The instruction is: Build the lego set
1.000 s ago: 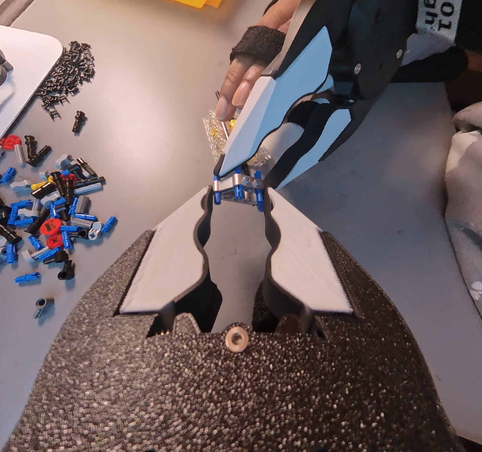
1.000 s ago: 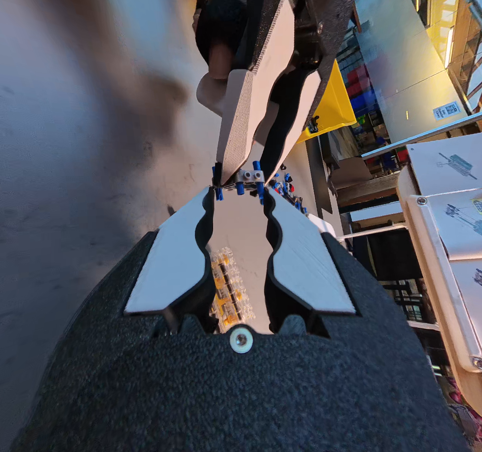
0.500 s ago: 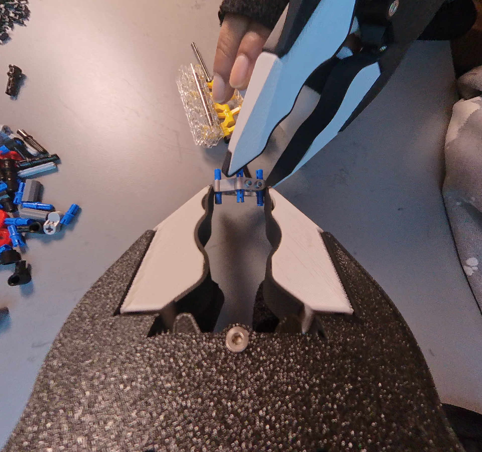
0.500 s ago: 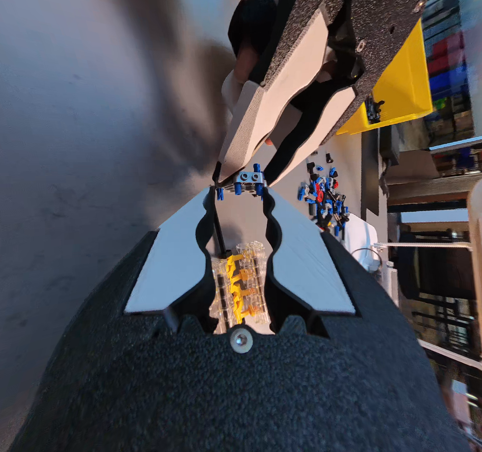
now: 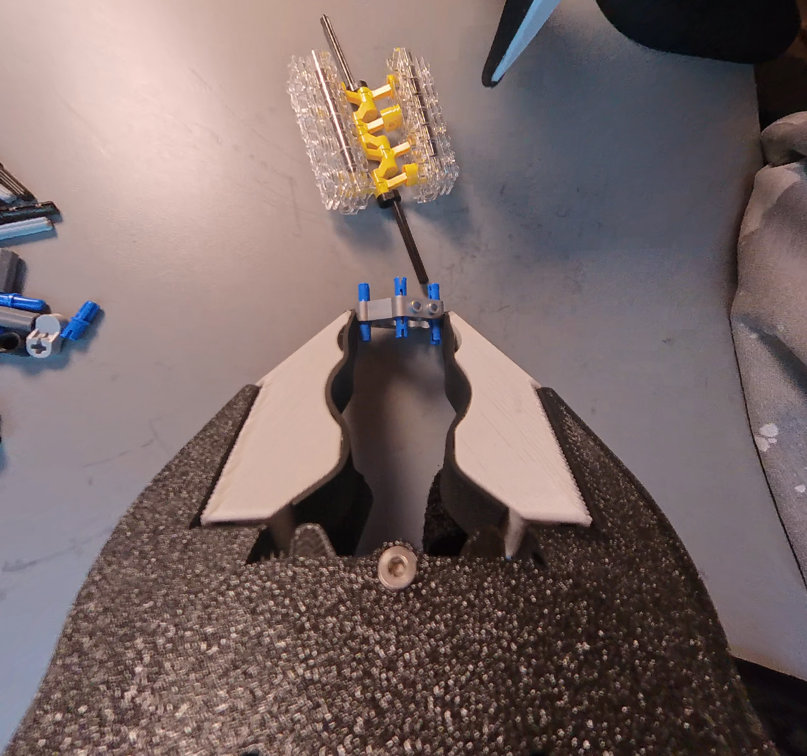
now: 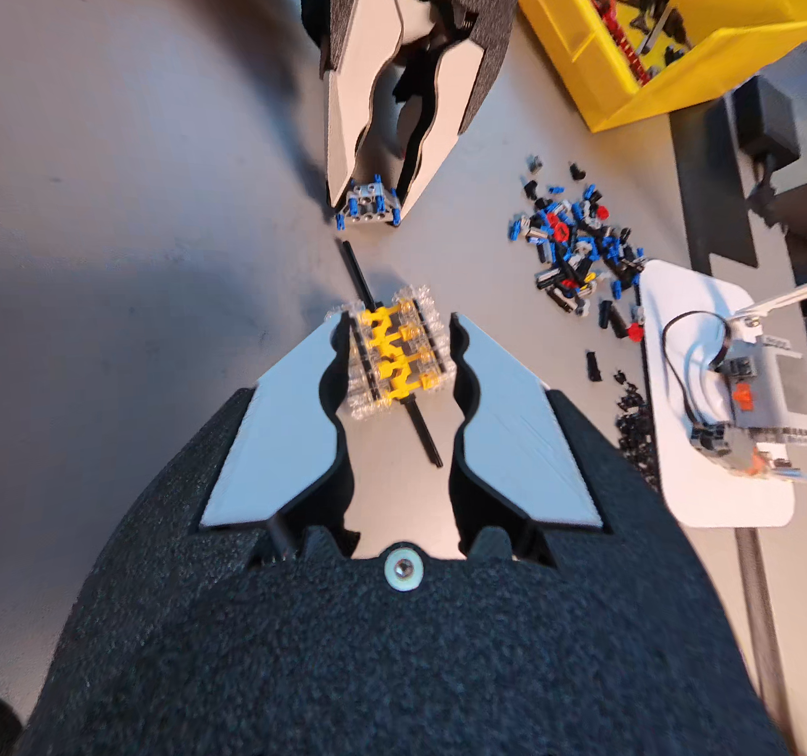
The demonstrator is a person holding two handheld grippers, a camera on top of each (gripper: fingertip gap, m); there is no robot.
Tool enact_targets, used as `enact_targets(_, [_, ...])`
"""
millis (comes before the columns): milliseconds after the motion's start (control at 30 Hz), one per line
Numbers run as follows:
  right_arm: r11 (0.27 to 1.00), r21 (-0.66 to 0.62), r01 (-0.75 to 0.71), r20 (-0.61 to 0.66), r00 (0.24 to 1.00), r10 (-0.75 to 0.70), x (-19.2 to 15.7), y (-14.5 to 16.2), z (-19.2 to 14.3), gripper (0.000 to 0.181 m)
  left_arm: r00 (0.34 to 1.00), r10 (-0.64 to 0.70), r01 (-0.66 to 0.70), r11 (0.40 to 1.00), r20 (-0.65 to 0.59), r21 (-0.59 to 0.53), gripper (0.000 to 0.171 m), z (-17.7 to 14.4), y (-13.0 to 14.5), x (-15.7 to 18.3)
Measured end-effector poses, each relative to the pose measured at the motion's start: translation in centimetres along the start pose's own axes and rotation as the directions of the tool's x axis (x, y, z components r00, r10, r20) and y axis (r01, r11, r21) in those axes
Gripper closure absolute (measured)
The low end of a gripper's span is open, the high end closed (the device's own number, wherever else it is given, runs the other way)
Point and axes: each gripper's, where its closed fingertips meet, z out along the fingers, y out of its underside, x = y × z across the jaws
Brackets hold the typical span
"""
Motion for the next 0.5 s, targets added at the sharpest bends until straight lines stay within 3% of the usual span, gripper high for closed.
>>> enact_targets(100, [0.998, -0.054, -0.032, 0.047, 0.998, 0.034, -0.2, 1.8, 0.7, 0.116, 1.000, -0.004, 0.004, 1.000, -0.006, 0.003, 0.134, 0.0, 0.0, 0.0])
enact_targets(267, [0.993, -0.118, -0.022, 0.162, 0.986, 0.041, 0.1, 3.6, 2.3, 0.110, 1.000, -0.009, 0.009, 1.000, -0.004, 0.003, 0.134, 0.0, 0.0, 0.0])
enact_targets(400, [0.988, -0.152, 0.001, 0.285, 0.958, 0.042, -0.1, 3.9, 3.1, 0.112, 1.000, -0.014, 0.014, 1.000, -0.004, 0.011, 0.134, 0.0, 0.0, 0.0])
enact_targets(500, [0.984, -0.172, 0.034, 0.335, 0.942, 0.026, -0.1, 4.0, 3.3, 0.126, 1.000, -0.012, 0.012, 1.000, -0.005, 0.013, 0.134, 0.0, 0.1, 0.0])
